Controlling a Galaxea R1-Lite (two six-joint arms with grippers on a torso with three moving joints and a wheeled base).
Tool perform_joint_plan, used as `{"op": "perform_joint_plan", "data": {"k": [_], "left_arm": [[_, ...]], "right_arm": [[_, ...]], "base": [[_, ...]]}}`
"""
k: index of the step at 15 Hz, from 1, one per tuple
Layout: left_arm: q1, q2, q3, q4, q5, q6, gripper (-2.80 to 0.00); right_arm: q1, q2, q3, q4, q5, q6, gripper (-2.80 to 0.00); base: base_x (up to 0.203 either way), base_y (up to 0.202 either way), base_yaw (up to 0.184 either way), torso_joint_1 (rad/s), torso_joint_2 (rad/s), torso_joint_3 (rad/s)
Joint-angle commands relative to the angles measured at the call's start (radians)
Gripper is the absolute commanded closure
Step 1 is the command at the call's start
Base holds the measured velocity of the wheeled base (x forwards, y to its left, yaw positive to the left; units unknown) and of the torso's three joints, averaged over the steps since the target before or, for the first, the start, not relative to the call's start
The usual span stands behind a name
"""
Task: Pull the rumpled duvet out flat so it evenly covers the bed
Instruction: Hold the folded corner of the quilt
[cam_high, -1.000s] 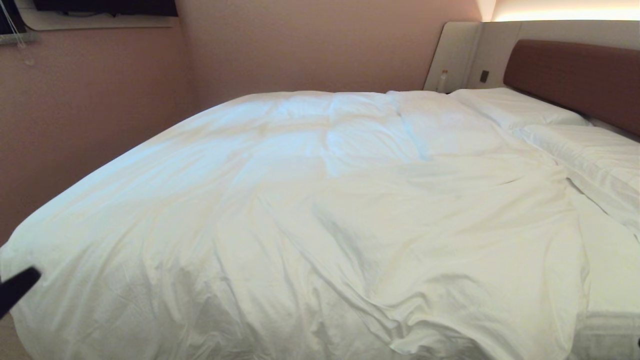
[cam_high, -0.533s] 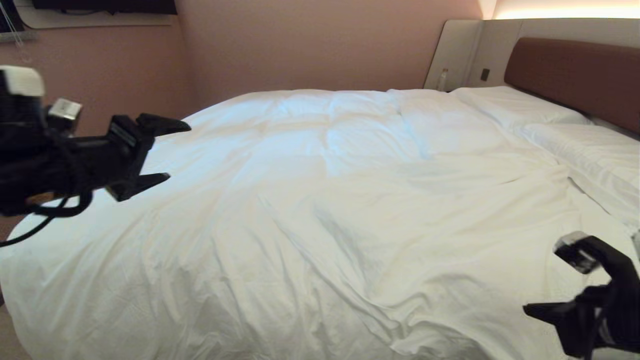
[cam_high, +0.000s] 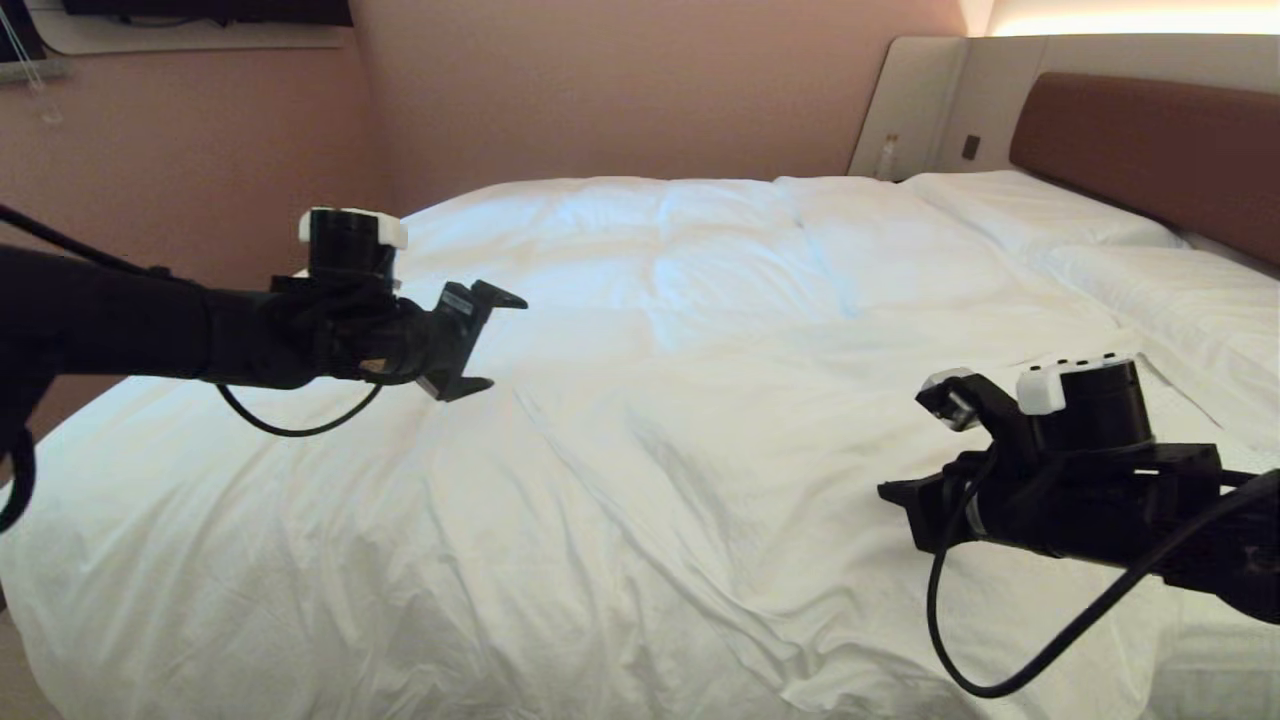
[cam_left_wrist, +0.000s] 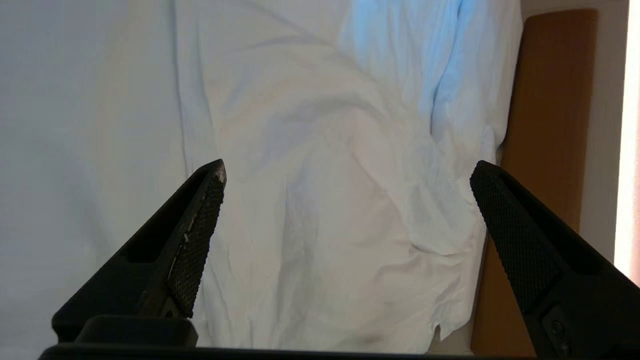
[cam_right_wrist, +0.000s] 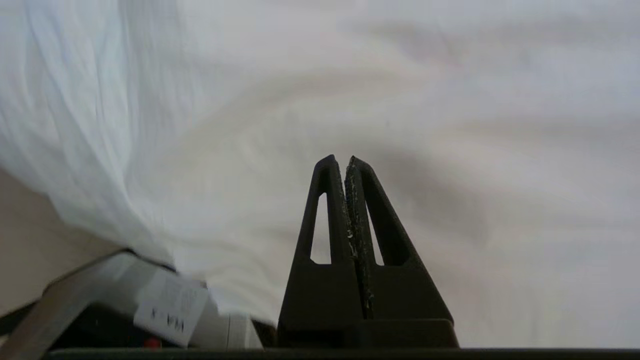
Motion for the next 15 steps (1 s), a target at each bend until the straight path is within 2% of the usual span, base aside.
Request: {"op": "perform_joint_plan", "data": {"k": [1,5,9,15], "left_arm": [[-0.006,0.082,-0.036,0.000,-0.001,-0.010,-2.80],[-0.006,0.164,-0.103,0.022,0.002,-0.022,-2.80],[-0.007,0.261,-0.219,0.133,0.039,-0.011,-2.80],[-0.013,0.273,-0.238,0.149,0.039,-0.010,-2.80]], "right_arm": [[0.002,0.048,-0.002,-0.173,0.000,0.001,0.00],[0.002,0.040,0.010,-0.174,0.000,0.003,0.00],[0.002,0.037,0.025,-0.211,0.000,0.001,0.00],[0.002,0.044,0.025,-0.237,-0.006,0.001,0.00]], "base": [[0.000,0.000,0.000,0.000,0.00,0.000],[0.000,0.000,0.000,0.000,0.00,0.000],[0.000,0.000,0.000,0.000,0.00,0.000],[0.000,0.000,0.000,0.000,0.00,0.000]]}}
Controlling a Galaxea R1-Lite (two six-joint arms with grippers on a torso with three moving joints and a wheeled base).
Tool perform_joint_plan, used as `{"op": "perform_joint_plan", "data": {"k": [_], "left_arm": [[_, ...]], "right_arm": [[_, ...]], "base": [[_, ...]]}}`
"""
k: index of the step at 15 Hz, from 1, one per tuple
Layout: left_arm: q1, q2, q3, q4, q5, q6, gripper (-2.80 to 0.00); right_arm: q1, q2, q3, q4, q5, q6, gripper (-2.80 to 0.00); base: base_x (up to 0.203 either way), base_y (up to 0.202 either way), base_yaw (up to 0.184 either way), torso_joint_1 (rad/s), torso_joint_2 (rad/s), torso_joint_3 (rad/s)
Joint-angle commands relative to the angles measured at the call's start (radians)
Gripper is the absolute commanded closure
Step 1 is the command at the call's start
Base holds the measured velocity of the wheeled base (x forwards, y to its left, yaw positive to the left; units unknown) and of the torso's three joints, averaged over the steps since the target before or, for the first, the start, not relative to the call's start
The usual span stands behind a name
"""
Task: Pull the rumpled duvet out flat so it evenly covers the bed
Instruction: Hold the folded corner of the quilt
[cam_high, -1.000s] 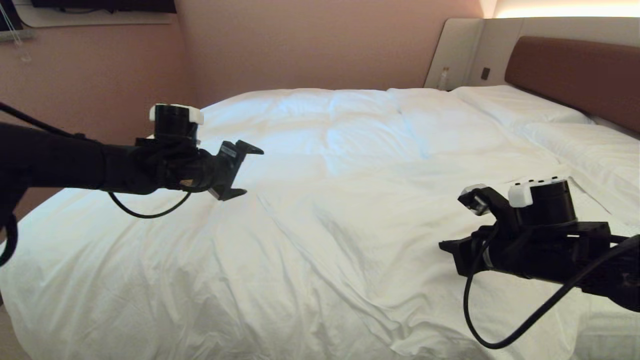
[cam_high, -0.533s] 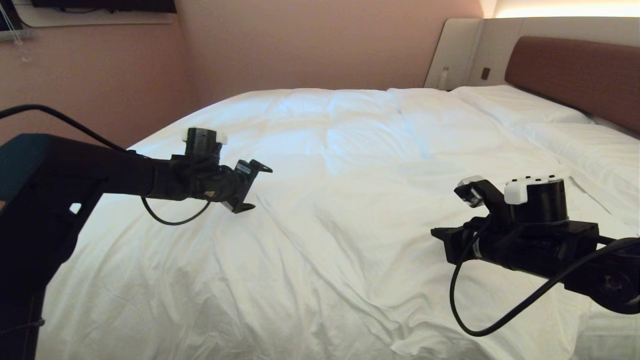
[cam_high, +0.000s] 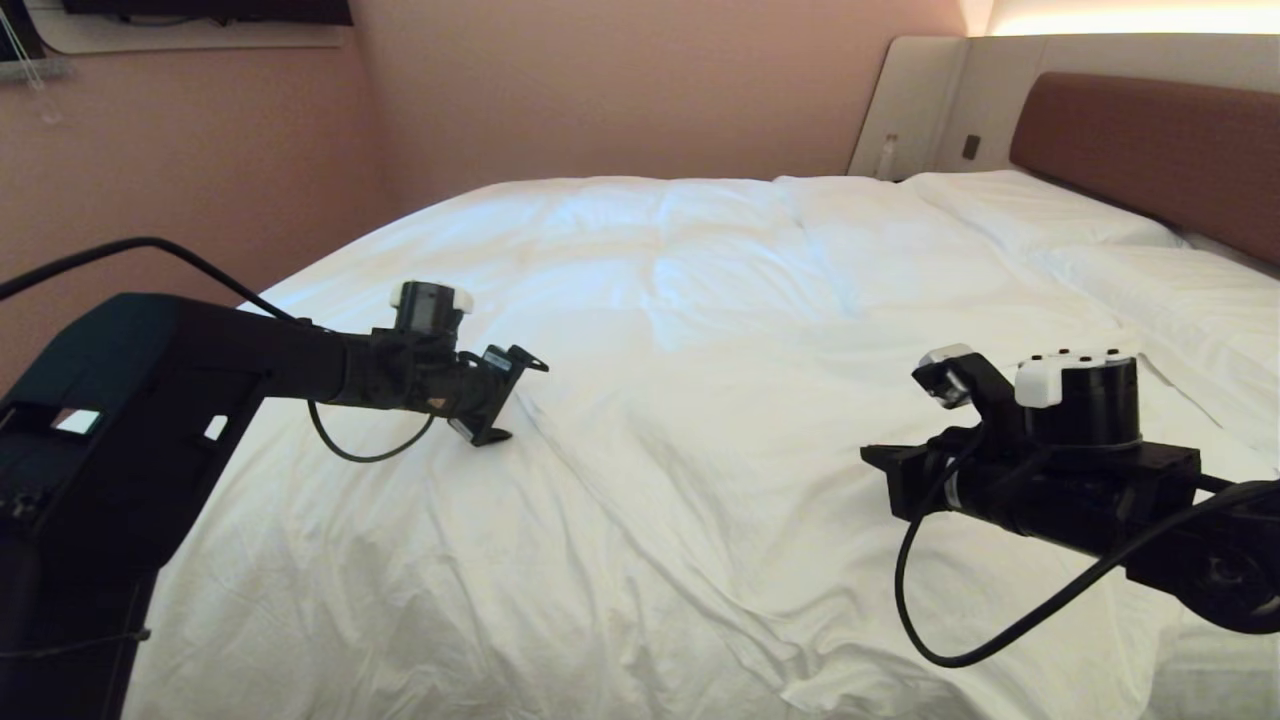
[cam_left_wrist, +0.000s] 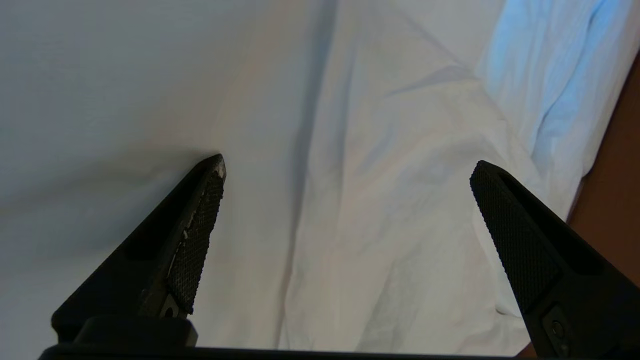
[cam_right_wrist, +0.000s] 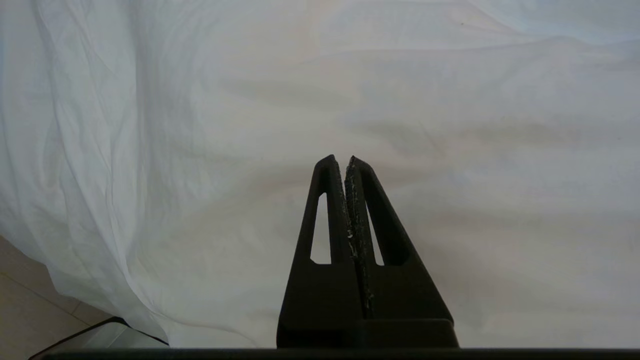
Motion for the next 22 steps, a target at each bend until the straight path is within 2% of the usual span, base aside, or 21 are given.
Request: {"op": "perform_joint_plan", "data": {"k": [1,5,11,17,21,22], "left_arm": [[-0.004,0.000,-0.008,0.001,-0.003,-0.007,-2.80],[-0.043,0.038,-0.067,-0.003,-0.003,-0.013,-2.80],[-0.083,0.138,-0.205,0.080,0.000,-0.016,-2.80],[-0.098,0.166,-0.213,0.051,-0.002,-0.006,-2.80],[-0.108,0.156,-0.213,0.030,-0.026,-0.015,-2.80],[-0.111,0.158,-0.213,0.009,-0.055,-0.039,-2.80]], "right_arm": [[0.001,-0.002,-0.001,-0.004,-0.001,0.000,0.00],[0.001,-0.009,0.000,-0.004,-0.003,0.000,0.00],[0.001,-0.034,0.001,-0.004,-0.018,-0.001,0.00],[0.001,-0.063,0.001,-0.004,-0.020,-0.001,0.00],[-0.003,-0.070,0.001,-0.002,-0.020,-0.001,0.00],[-0.003,-0.070,0.001,-0.002,-0.020,-0.001,0.00]], "base": [[0.000,0.000,0.000,0.000,0.00,0.000],[0.000,0.000,0.000,0.000,0.00,0.000],[0.000,0.000,0.000,0.000,0.00,0.000],[0.000,0.000,0.000,0.000,0.00,0.000],[0.000,0.000,0.000,0.000,0.00,0.000],[0.000,0.000,0.000,0.000,0.00,0.000]]}}
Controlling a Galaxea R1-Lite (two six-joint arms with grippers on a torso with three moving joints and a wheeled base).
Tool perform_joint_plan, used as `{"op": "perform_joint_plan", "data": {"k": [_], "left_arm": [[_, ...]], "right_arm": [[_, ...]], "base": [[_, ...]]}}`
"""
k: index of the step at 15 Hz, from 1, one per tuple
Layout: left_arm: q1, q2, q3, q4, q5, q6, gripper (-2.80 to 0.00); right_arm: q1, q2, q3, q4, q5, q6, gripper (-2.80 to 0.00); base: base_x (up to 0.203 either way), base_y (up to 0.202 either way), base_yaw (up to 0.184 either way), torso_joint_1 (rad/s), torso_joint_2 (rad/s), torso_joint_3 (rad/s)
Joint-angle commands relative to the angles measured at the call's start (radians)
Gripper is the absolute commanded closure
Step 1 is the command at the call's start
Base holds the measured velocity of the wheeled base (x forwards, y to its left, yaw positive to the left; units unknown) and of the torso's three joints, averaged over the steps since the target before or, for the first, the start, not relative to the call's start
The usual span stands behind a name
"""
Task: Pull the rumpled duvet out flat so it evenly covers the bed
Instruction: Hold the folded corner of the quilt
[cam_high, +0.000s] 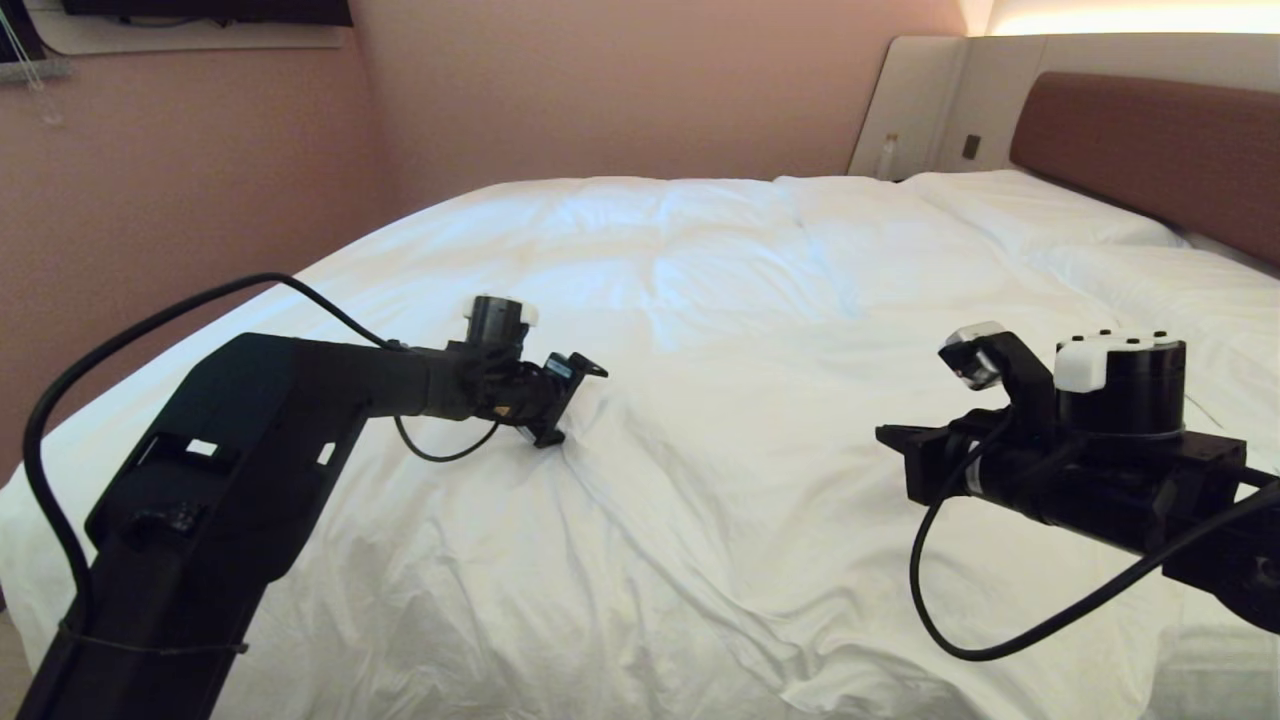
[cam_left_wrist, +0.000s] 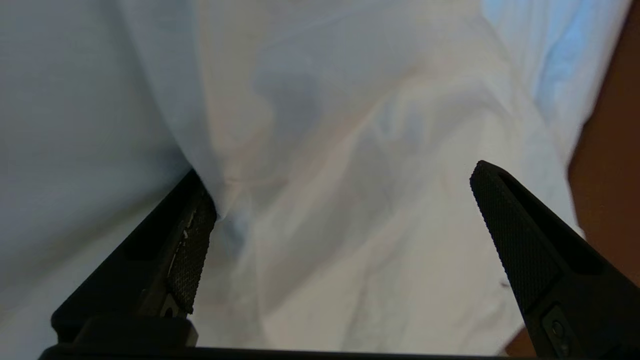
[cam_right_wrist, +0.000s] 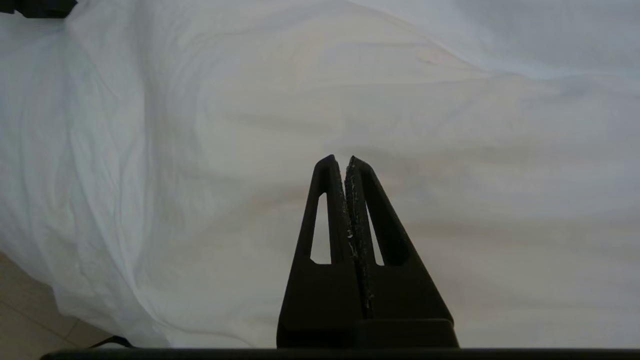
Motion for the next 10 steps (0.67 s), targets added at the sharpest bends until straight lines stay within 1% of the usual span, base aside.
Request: {"op": "perform_joint_plan", "data": {"k": [1,3,4,8,9,10], "left_arm": [[-0.002,-0.003,0.000,-0.005,-0.043,-0.034,-2.80],[0.003,-0.008,0.000,-0.046,-0.128,-0.107,-2.80],[0.004,-0.007,0.000,-0.072,-0.135,-0.119,-2.80],[0.003,-0.004,0.000,-0.091,-0.151,-0.122,-2.80],[0.002,-0.004,0.000,-0.091,-0.182,-0.122,-2.80],[0.004,-0.005,0.000,-0.090,-0.193,-0.123,-2.80]], "right_arm": [[0.000,-0.009,0.000,-0.004,0.000,-0.002,0.00],[-0.004,-0.015,0.000,-0.004,0.000,-0.002,0.00],[-0.004,-0.020,-0.002,-0.004,0.000,-0.002,0.00],[-0.005,-0.034,-0.001,-0.002,0.000,-0.003,0.00],[-0.006,-0.045,-0.001,-0.002,-0.001,-0.004,0.00],[-0.006,-0.047,0.000,-0.001,-0.001,-0.004,0.00]], "base": [[0.000,0.000,0.000,0.000,0.00,0.000],[0.000,0.000,0.000,0.000,0.00,0.000],[0.000,0.000,0.000,0.000,0.00,0.000],[0.000,0.000,0.000,0.000,0.00,0.000],[0.000,0.000,0.000,0.000,0.00,0.000],[0.000,0.000,0.000,0.000,0.00,0.000]]}}
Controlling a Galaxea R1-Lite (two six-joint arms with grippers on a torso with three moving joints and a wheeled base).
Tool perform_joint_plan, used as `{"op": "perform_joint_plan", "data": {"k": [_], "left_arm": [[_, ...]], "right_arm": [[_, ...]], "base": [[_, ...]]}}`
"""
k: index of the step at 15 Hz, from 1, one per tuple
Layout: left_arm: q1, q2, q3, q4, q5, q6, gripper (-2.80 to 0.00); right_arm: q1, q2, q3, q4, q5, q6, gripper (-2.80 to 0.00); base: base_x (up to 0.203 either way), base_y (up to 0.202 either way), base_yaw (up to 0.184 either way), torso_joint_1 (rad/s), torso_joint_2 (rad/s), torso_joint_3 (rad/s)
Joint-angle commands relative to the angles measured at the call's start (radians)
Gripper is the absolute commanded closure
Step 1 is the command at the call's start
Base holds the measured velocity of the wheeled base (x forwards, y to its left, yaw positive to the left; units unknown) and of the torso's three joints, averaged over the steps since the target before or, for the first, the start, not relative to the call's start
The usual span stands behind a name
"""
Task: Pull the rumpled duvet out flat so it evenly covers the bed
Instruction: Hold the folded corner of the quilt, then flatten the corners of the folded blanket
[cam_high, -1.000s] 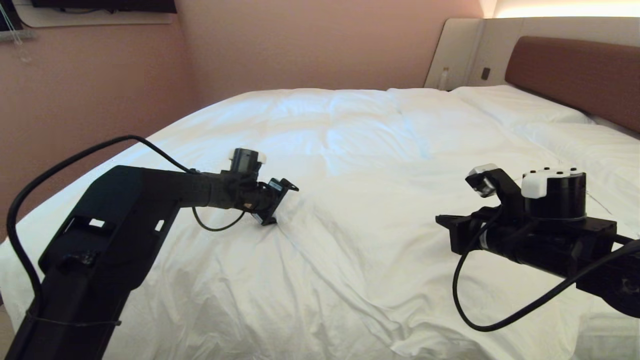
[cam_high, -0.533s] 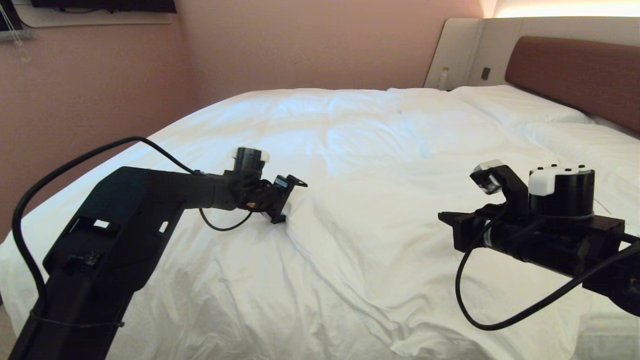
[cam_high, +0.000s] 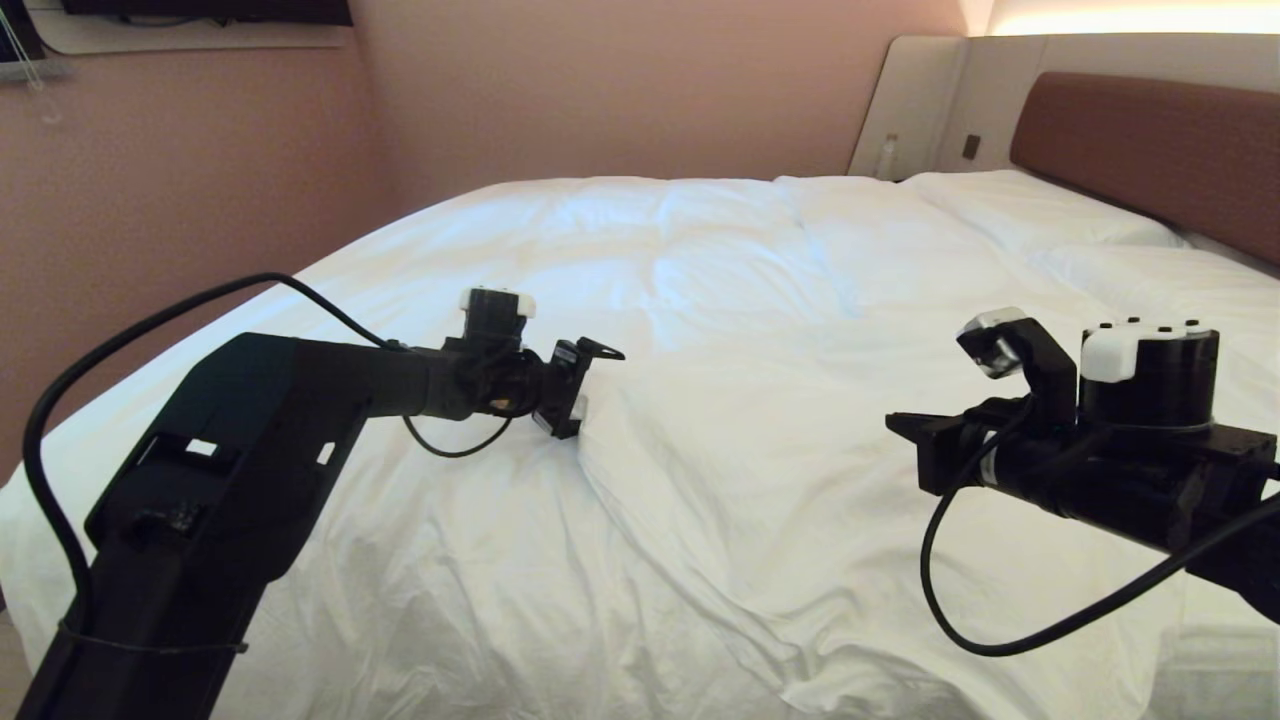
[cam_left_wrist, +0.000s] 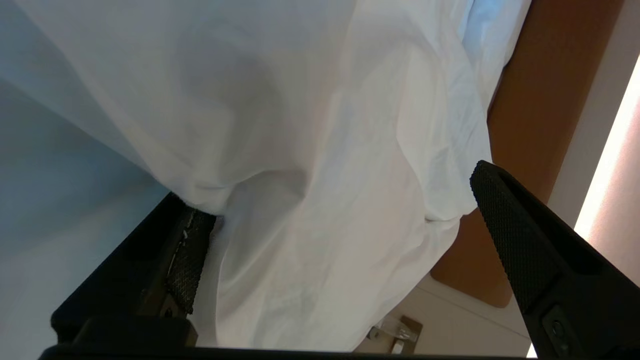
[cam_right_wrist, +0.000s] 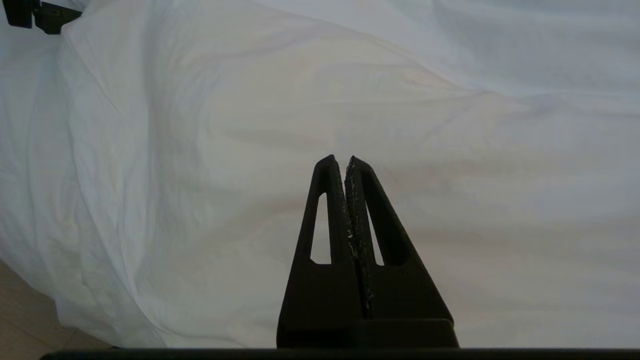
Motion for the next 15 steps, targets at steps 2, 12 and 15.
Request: {"op": "perform_joint_plan", "data": {"k": [2,12,15], "left_arm": [[-0.001,-0.004,0.002,0.008,-0.010,-0.007,0.00],[-0.011,-0.018,0.005,0.000,-0.010,-0.007,0.00],[-0.014,-0.070,0.011,0.011,-0.010,-0.012,0.00]], "right_arm": [[0.000,-0.011,-0.002,-0.004,0.001,0.000,0.00],[0.006,0.024,-0.008,-0.002,-0.002,-0.002,0.00],[0.035,0.074,-0.016,-0.004,-0.042,-0.002,0.00]], "base": [[0.000,0.000,0.000,0.000,0.00,0.000],[0.000,0.000,0.000,0.000,0.00,0.000],[0.000,0.000,0.000,0.000,0.00,0.000]]}}
